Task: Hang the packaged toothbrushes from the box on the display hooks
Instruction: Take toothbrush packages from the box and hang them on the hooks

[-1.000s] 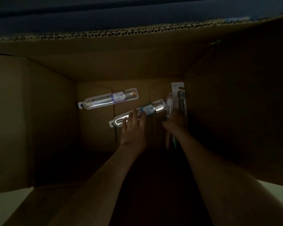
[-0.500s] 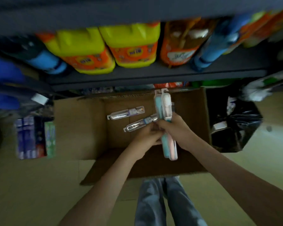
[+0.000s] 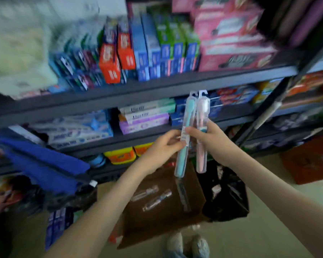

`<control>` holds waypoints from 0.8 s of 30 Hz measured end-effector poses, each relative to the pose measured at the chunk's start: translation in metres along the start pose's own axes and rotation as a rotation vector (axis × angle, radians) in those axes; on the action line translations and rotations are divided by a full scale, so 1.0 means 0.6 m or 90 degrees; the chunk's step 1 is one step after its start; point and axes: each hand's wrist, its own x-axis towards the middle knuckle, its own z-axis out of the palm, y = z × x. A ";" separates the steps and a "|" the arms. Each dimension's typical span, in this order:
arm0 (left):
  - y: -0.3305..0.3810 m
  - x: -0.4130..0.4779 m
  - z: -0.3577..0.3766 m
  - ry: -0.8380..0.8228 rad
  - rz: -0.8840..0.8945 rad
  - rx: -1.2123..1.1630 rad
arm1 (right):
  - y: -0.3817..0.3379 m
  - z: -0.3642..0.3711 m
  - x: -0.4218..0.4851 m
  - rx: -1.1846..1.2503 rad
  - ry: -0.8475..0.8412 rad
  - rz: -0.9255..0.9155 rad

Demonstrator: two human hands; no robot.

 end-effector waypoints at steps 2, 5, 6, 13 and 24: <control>0.063 0.000 0.007 0.010 0.051 0.001 | -0.067 -0.017 -0.016 0.000 0.017 -0.055; 0.147 0.004 0.023 0.018 0.110 0.019 | -0.150 -0.043 -0.037 -0.033 0.026 -0.137; 0.171 0.006 0.030 0.020 0.127 0.025 | -0.171 -0.052 -0.043 -0.047 0.032 -0.158; 0.289 0.023 0.089 0.059 0.281 0.171 | -0.269 -0.121 -0.055 -0.041 0.115 -0.239; 0.449 0.096 0.145 0.044 0.354 0.247 | -0.387 -0.251 -0.029 -0.077 0.121 -0.347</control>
